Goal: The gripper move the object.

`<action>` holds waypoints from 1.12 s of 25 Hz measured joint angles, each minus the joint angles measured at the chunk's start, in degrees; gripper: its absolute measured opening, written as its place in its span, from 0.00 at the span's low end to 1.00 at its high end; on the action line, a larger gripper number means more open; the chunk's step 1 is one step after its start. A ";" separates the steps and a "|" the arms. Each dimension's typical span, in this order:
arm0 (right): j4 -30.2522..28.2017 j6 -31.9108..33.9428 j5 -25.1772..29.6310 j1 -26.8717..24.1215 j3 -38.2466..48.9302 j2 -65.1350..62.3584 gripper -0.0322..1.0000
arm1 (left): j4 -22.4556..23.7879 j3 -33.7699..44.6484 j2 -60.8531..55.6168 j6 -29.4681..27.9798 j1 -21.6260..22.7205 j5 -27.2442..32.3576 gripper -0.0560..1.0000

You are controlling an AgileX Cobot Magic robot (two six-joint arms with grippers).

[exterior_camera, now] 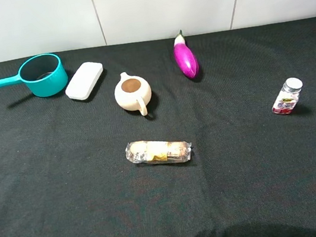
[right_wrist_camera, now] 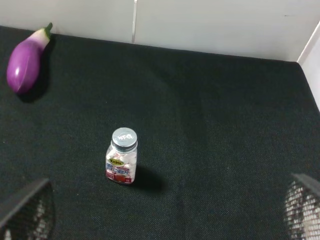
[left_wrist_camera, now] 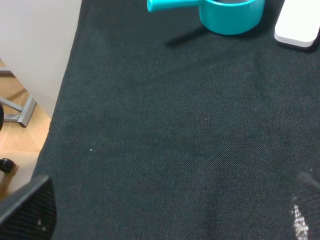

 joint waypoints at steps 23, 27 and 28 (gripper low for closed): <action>0.00 0.00 0.00 0.00 0.00 0.00 0.70 | 0.12 0.47 0.00 0.11 0.00 -0.14 0.99; 0.00 0.00 0.00 0.00 0.00 0.00 0.70 | 0.12 0.47 0.00 0.11 0.00 -0.14 0.99; 0.00 0.00 0.00 0.00 0.00 0.00 0.70 | 0.12 0.47 0.00 0.11 0.00 -0.16 0.99</action>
